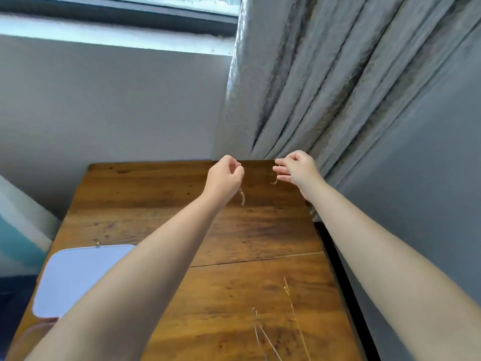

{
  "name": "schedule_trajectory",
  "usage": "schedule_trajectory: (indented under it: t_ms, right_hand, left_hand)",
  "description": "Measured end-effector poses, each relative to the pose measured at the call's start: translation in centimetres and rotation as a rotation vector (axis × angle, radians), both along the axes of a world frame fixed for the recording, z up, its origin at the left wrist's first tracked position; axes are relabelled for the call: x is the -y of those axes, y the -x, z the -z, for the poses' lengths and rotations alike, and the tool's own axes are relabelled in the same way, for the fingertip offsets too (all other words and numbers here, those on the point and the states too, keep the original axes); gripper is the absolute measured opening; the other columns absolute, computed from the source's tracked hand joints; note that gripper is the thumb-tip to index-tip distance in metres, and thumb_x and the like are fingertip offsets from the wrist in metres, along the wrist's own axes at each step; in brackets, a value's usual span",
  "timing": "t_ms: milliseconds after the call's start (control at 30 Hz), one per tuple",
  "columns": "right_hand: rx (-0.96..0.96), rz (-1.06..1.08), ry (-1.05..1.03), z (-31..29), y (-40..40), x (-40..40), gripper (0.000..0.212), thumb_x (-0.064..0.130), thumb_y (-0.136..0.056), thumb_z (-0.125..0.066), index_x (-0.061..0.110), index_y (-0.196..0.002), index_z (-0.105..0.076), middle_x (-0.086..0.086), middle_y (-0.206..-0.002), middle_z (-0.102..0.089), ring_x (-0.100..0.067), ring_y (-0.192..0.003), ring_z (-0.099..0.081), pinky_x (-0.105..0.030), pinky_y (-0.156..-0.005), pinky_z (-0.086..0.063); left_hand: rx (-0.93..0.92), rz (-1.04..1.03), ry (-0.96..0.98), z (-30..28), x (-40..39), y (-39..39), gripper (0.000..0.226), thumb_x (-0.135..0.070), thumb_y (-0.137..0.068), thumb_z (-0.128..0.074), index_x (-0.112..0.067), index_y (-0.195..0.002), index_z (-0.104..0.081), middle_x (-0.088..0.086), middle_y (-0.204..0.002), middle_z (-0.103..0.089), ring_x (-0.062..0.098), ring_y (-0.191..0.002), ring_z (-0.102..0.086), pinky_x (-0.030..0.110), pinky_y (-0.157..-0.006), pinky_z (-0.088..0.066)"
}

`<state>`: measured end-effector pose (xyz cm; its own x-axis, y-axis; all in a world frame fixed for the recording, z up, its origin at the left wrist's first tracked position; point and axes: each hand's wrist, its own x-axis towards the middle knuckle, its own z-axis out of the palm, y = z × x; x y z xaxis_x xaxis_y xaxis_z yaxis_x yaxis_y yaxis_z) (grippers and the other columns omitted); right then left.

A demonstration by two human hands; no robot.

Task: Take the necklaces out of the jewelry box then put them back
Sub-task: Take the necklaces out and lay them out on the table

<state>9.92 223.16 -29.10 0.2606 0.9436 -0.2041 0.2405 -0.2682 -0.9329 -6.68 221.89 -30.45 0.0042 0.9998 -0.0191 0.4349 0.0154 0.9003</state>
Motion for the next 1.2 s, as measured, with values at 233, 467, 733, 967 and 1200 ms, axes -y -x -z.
schedule_trajectory:
  t_ms: [233, 467, 733, 967, 1200]
  right_hand:
    - [0.271, -0.157, 0.091, 11.7, -5.3, -1.3, 0.022, 0.013, -0.088, -0.049, 0.019, -0.067, -0.051, -0.011, -0.093, -0.066, -0.023, -0.08, -0.066, -0.035, -0.066, -0.054]
    - [0.565, -0.34, 0.079, 19.2, -5.8, 5.8, 0.014, 0.013, -0.082, -0.058, 0.007, -0.091, -0.067, -0.01, -0.09, -0.067, -0.026, -0.084, -0.059, -0.03, -0.072, -0.046]
    - [0.499, -0.229, 0.113, 19.6, -6.5, 8.8, 0.018, 0.022, -0.079, -0.067, 0.005, -0.076, -0.063, -0.004, -0.061, -0.058, -0.022, -0.065, -0.058, -0.029, -0.062, -0.046]
    - [0.691, -0.313, 0.096, 19.3, -5.6, 11.2, 0.025, 0.027, -0.084, -0.062, 0.003, -0.077, -0.058, -0.015, -0.068, -0.066, -0.03, -0.065, -0.06, -0.028, -0.05, -0.041]
    - [0.672, -0.297, 0.147, 18.8, -5.9, 11.9, 0.025, 0.023, -0.087, -0.056, 0.003, -0.102, -0.06, -0.016, -0.081, -0.068, -0.028, -0.074, -0.062, -0.032, -0.062, -0.05]
  left_hand:
    - [-0.324, 0.039, 0.109, 9.4, -2.4, -6.6, 0.013, -0.018, -0.089, -0.049, -0.007, -0.092, -0.057, 0.005, -0.088, -0.06, 0.021, -0.079, -0.051, 0.03, -0.068, -0.04]
    - [-0.633, 0.238, 0.296, 16.5, 4.1, -8.3, 0.016, -0.013, -0.084, -0.051, -0.006, -0.087, -0.065, 0.017, -0.093, -0.07, 0.035, -0.091, -0.061, 0.036, -0.071, -0.049]
    - [-0.45, 0.042, 0.46, 17.0, 7.4, -7.4, 0.017, -0.011, -0.086, -0.059, -0.008, -0.07, -0.063, 0.015, -0.069, -0.069, 0.028, -0.07, -0.067, 0.03, -0.068, -0.052]
    - [-1.078, 0.353, 0.213, 17.0, 10.2, -7.8, 0.015, -0.009, -0.091, -0.046, -0.006, -0.101, -0.057, 0.011, -0.101, -0.065, 0.033, -0.09, -0.063, 0.035, -0.061, -0.047]
    - [-0.875, 0.257, 0.134, 17.0, 12.5, -7.1, 0.023, -0.021, -0.091, -0.044, -0.008, -0.105, -0.057, 0.01, -0.107, -0.063, 0.031, -0.096, -0.059, 0.037, -0.068, -0.049]
